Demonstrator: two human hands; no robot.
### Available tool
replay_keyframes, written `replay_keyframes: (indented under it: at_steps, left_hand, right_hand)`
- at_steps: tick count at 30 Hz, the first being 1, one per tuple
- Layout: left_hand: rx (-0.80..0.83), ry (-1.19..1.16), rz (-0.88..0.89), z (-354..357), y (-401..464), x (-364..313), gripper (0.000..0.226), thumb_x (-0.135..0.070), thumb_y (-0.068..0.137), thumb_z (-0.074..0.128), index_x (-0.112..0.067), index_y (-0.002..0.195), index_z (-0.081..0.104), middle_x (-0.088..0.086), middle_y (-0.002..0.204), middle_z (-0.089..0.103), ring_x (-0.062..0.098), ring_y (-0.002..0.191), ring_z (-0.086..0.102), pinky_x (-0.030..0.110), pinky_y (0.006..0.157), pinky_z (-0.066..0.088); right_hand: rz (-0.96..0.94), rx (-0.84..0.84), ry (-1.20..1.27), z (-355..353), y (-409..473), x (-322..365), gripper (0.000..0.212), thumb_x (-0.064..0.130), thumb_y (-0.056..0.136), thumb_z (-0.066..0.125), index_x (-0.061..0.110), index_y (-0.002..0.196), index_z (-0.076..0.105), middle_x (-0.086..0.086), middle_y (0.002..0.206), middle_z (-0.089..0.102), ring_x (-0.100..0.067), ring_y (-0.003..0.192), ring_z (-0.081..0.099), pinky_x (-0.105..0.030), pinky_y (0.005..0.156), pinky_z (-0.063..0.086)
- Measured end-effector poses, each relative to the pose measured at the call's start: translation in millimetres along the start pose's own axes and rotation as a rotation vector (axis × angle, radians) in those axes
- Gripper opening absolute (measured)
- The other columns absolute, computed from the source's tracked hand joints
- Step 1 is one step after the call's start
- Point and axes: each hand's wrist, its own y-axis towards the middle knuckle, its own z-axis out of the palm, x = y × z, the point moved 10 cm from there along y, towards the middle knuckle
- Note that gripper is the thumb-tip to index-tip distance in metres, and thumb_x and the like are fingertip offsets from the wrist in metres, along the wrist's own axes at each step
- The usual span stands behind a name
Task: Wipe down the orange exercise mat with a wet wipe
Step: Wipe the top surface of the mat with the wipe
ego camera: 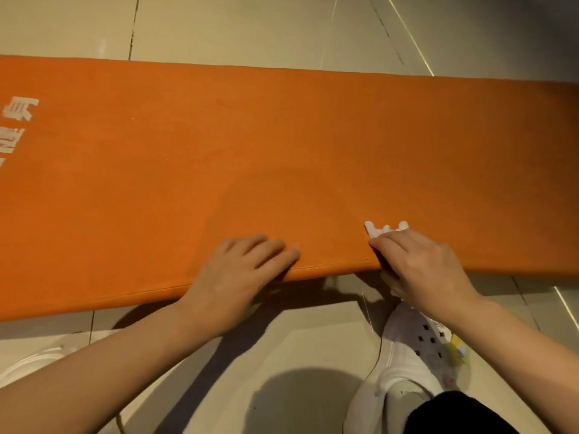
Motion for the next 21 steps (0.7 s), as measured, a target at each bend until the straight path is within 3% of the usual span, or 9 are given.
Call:
replay_keyframes:
  at_steps: [2, 4, 7, 9, 11, 15, 17, 19, 21]
  left_hand:
    - [0.031, 0.012, -0.167, -6, -39, 44, 0.075, -0.033, 0.069, 0.078, -0.017, 0.136, 0.048, 0.014, 0.128, 0.061, 0.038, 0.113, 0.059, 0.052, 0.08, 0.053]
    - [0.072, 0.001, -0.278, -14, -68, 73, 0.077, -0.023, 0.061, 0.085, -0.01, 0.131, 0.054, 0.02, 0.125, 0.063, 0.043, 0.106, 0.064, 0.056, 0.078, 0.055]
    - [0.072, 0.05, -0.197, -15, -74, 57, 0.054, -0.034, 0.069, 0.062, -0.008, 0.116, 0.07, 0.017, 0.112, 0.071, 0.036, 0.091, 0.072, 0.046, 0.066, 0.059]
    - [0.137, 0.042, -0.112, 1, -76, 34, 0.052, -0.037, 0.07, 0.061, -0.011, 0.114, 0.071, 0.013, 0.107, 0.074, 0.032, 0.085, 0.074, 0.039, 0.058, 0.06]
    - [0.181, 0.026, -0.052, 19, -85, 23, 0.05, -0.043, 0.079, 0.054, -0.012, 0.115, 0.071, 0.012, 0.107, 0.074, 0.031, 0.086, 0.074, 0.036, 0.054, 0.059]
    - [0.265, 0.033, -0.029, 42, -88, 29, 0.067, -0.064, 0.081, 0.041, -0.016, 0.122, 0.06, 0.01, 0.112, 0.068, 0.029, 0.091, 0.07, 0.034, 0.053, 0.059]
    - [0.257, 0.047, -0.028, 45, -88, 30, 0.071, -0.07, 0.081, 0.04, -0.015, 0.124, 0.054, 0.011, 0.112, 0.066, 0.03, 0.092, 0.068, 0.035, 0.055, 0.059]
    - [0.239, 0.014, -0.052, 43, -90, 31, 0.078, -0.076, 0.081, 0.039, -0.014, 0.123, 0.061, 0.011, 0.114, 0.066, 0.03, 0.095, 0.067, 0.036, 0.062, 0.059]
    - [0.262, -0.074, -0.114, 43, -91, 34, 0.083, -0.082, 0.082, 0.035, -0.016, 0.122, 0.066, 0.008, 0.117, 0.066, 0.028, 0.101, 0.066, 0.038, 0.071, 0.057]
  right_hand:
    - [-0.018, -0.047, -0.023, -9, -2, 2, 0.037, 0.015, 0.058, 0.076, 0.004, 0.092, 0.072, -0.011, 0.085, 0.071, -0.031, 0.068, 0.066, -0.025, 0.041, 0.04]
    - [-0.032, -0.04, -0.029, -6, -3, 4, 0.037, 0.016, 0.057, 0.074, 0.004, 0.092, 0.071, -0.011, 0.084, 0.07, -0.031, 0.068, 0.066, -0.024, 0.042, 0.037]
    - [-0.021, 0.098, 0.008, 26, -12, 3, 0.043, 0.014, 0.052, 0.084, 0.01, 0.092, 0.068, -0.006, 0.08, 0.065, -0.029, 0.066, 0.063, -0.023, 0.043, 0.035]
    - [-0.002, 0.259, 0.073, 54, -27, -2, 0.055, 0.019, 0.048, 0.092, 0.017, 0.095, 0.064, 0.0, 0.083, 0.062, -0.023, 0.069, 0.062, -0.025, 0.041, 0.039]
    - [0.003, 0.397, 0.124, 74, -39, -4, 0.061, 0.027, 0.053, 0.094, 0.022, 0.104, 0.06, 0.003, 0.094, 0.06, -0.019, 0.079, 0.059, -0.023, 0.053, 0.039]
    - [0.028, 0.627, 0.208, 85, -35, -2, 0.06, 0.025, 0.083, 0.071, 0.031, 0.134, 0.04, 0.007, 0.121, 0.042, -0.012, 0.105, 0.04, -0.028, 0.079, 0.038]
    - [0.002, 0.67, 0.202, 85, -27, 8, 0.062, 0.016, 0.083, 0.065, 0.033, 0.135, 0.036, 0.007, 0.12, 0.04, -0.012, 0.105, 0.041, -0.029, 0.08, 0.04]
    - [-0.019, 0.681, 0.231, 82, -22, 20, 0.05, 0.011, 0.086, 0.059, 0.031, 0.129, 0.042, 0.007, 0.117, 0.046, -0.014, 0.106, 0.048, -0.029, 0.08, 0.041]
    - [0.019, 0.654, 0.333, 70, -11, 30, 0.039, 0.008, 0.093, 0.053, 0.032, 0.125, 0.049, 0.009, 0.113, 0.056, -0.009, 0.103, 0.054, -0.018, 0.077, 0.04]
